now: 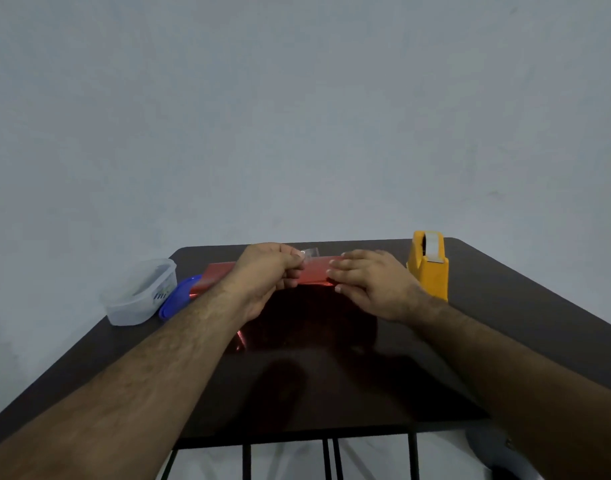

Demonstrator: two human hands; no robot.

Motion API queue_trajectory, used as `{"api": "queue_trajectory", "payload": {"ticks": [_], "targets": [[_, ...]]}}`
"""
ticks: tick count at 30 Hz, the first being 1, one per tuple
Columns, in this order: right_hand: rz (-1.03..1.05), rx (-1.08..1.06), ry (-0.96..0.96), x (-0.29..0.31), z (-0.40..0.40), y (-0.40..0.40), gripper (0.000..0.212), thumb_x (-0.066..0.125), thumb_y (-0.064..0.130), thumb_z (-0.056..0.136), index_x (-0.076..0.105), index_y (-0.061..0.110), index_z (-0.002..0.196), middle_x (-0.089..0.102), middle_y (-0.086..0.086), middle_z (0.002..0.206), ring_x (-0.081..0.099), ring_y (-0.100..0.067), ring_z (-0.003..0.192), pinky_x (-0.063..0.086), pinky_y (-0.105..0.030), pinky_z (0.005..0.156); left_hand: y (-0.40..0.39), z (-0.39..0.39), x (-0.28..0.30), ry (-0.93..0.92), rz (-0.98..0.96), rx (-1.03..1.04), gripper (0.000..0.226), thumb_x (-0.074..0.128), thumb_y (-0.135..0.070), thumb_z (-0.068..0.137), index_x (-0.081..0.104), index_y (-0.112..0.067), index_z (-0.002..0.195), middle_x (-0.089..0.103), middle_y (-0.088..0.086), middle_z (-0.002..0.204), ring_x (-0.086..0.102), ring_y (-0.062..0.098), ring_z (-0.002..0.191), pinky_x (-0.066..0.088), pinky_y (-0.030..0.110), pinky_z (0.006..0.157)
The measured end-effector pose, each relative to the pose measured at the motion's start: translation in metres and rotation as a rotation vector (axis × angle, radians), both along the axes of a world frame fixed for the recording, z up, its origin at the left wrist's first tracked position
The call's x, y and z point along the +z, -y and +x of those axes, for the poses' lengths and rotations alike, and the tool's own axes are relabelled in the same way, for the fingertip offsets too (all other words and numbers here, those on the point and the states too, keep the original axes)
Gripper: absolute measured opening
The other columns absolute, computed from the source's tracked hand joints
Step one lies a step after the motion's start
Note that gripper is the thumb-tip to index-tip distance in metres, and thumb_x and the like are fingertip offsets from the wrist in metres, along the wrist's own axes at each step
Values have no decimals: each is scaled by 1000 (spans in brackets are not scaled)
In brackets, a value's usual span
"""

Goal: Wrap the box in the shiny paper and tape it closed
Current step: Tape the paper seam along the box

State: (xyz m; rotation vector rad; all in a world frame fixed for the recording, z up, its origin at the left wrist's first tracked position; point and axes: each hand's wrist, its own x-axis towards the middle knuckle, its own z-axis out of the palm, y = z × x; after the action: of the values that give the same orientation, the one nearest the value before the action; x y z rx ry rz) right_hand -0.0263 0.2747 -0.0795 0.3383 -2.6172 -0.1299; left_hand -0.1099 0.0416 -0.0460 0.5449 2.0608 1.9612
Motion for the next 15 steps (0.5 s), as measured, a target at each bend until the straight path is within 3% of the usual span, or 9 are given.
{"api": "queue_trajectory", "payload": {"ticks": [2, 6, 9, 13, 15], "targets": [[-40, 48, -15, -1, 0, -3, 46, 48, 50, 104, 71, 29, 136, 71, 13, 137, 61, -11, 133, 49, -44, 109, -3, -4, -7, 4, -5, 2, 10, 67, 1, 96, 75, -4, 93, 75, 11, 87, 67, 17, 76, 57, 29, 69], [-457, 85, -98, -14, 3, -11, 27, 71, 42, 99, 80, 31, 122, 77, 18, 120, 67, 2, 117, 55, -32, 104, -3, -12, -19, -16, -16, 20, 10, 70, 0, 97, 75, -4, 89, 75, 10, 83, 66, 19, 78, 57, 31, 73], [-716, 65, -103, -25, 0, -8, 25, 82, 37, 91, 82, 33, 116, 78, 20, 113, 68, 5, 112, 57, -34, 104, -1, -11, -19, -74, -44, 46, 9, 75, -5, 95, 77, -5, 87, 77, 12, 82, 68, 20, 78, 58, 33, 75], [-944, 88, -84, -31, -5, -6, 22, 89, 26, 85, 85, 29, 106, 80, 16, 103, 72, 0, 104, 59, -39, 102, -5, 10, -24, -205, -127, 84, 12, 81, -12, 93, 79, -6, 84, 77, 2, 74, 65, 7, 63, 55, 22, 60], [-998, 98, -64, -31, -6, -6, 21, 90, 23, 84, 86, 26, 105, 80, 15, 101, 74, -2, 102, 60, -39, 101, -10, 20, -31, -220, -130, 69, 14, 81, -11, 94, 79, -6, 81, 78, 5, 76, 65, 8, 63, 55, 23, 58]]}}
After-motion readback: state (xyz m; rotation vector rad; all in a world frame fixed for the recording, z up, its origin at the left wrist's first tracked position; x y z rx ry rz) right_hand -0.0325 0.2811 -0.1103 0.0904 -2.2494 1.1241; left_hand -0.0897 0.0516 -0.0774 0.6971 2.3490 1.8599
